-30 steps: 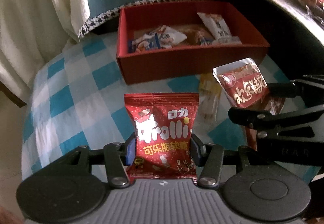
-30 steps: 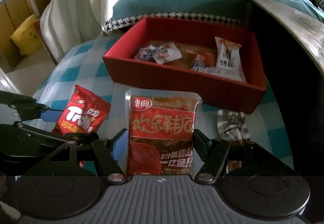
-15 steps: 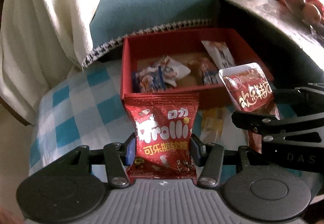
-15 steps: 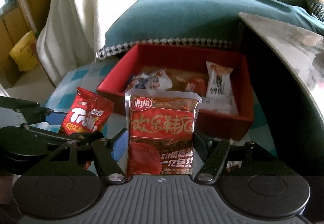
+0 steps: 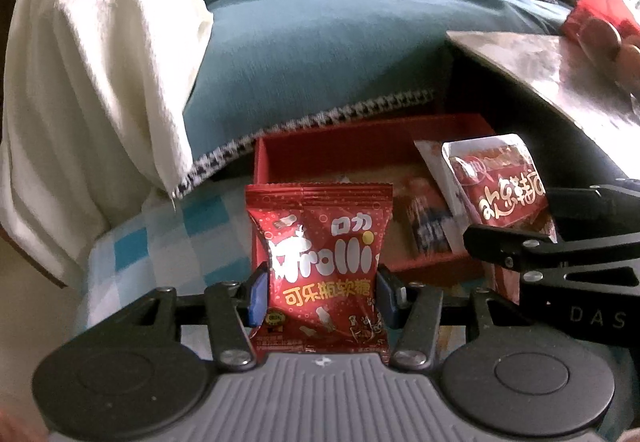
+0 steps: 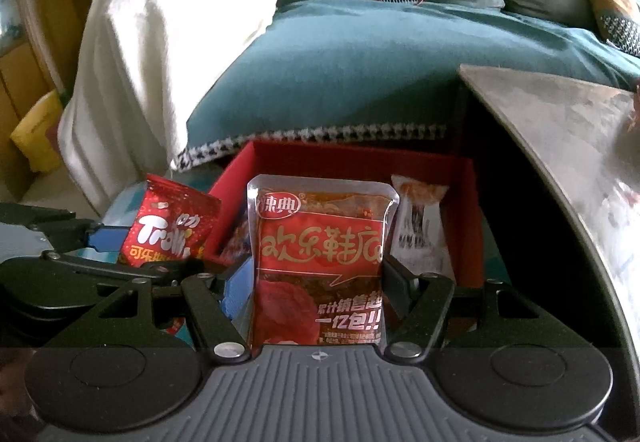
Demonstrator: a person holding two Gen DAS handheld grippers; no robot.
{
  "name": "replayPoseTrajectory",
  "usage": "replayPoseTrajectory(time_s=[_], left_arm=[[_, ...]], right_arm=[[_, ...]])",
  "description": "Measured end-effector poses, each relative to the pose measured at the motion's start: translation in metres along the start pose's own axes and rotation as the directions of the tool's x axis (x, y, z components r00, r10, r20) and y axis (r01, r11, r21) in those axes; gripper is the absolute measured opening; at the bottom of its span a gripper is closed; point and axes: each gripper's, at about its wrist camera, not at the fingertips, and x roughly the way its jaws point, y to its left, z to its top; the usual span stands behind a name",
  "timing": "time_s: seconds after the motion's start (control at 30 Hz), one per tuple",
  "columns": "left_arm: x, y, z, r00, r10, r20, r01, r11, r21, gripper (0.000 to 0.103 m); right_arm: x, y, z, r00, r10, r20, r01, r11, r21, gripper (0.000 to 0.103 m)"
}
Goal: Organize snacks
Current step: 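Carry the Trolli bag and red pouch over the red box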
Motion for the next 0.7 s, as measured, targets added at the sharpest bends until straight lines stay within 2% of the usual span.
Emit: replayPoseTrajectory(time_s=[0.37,0.7], left_arm=[[0.026,-0.001,0.034,0.999,0.031,0.029,-0.031,1.0,0.003,0.046],[0.062,-0.006,0.047,0.998,0.07,0.011,-0.07,0.998,0.01,0.046]], right_arm=[[0.022,-0.017,0.028,1.0,-0.018,0.023,0.018,1.0,0.026,0.074],[0.057,-0.03,0.042,0.999,-0.036,-0.01,0.037,0.999,0.028,0.073]])
